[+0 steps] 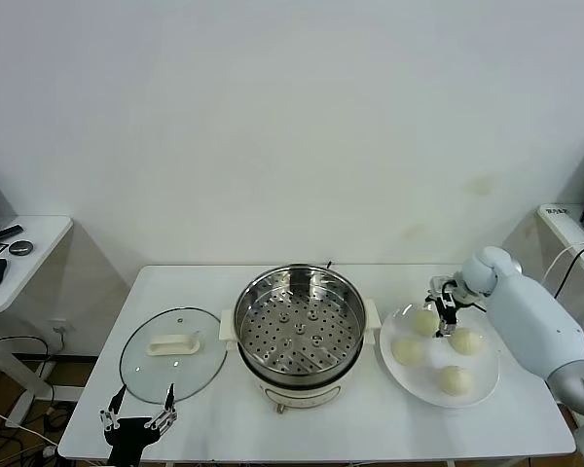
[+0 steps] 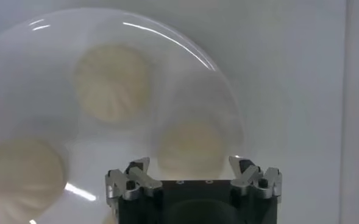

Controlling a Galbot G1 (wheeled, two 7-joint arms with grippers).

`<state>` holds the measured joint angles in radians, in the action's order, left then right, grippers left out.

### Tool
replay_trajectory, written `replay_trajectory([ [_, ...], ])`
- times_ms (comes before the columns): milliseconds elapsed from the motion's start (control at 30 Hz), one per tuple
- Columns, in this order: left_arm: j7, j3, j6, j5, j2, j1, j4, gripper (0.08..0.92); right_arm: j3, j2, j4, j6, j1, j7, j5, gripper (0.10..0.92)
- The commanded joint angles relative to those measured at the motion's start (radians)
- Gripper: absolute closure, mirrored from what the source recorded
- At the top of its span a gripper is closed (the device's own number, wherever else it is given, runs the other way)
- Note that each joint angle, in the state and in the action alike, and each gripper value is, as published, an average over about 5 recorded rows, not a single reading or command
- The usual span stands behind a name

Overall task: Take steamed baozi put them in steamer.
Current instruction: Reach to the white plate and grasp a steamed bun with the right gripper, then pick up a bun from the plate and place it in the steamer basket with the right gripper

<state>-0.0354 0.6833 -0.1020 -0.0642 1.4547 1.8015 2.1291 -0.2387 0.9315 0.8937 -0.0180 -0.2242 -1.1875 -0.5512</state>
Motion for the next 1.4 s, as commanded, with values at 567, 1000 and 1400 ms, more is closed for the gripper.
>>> replay_trajectory([
  [567,0.001,-0.004,-0.004,0.001,-0.002,-0.016,-0.006,0.177,-0.001,-0.013,0.026,0.0,0.016,0.007,0.035,0.544],
  [1000,-0.049,-0.009,-0.091,0.09,-0.001,-0.046,-0.017,0.177,-0.387,0.013,0.129,-0.089,0.506,-0.108,0.509,0.542],
  [1400,-0.079,-0.005,-0.121,0.1,0.011,-0.021,0.012,0.177,-0.73,0.276,0.095,-0.618,0.822,-0.189,0.717,0.537],
])
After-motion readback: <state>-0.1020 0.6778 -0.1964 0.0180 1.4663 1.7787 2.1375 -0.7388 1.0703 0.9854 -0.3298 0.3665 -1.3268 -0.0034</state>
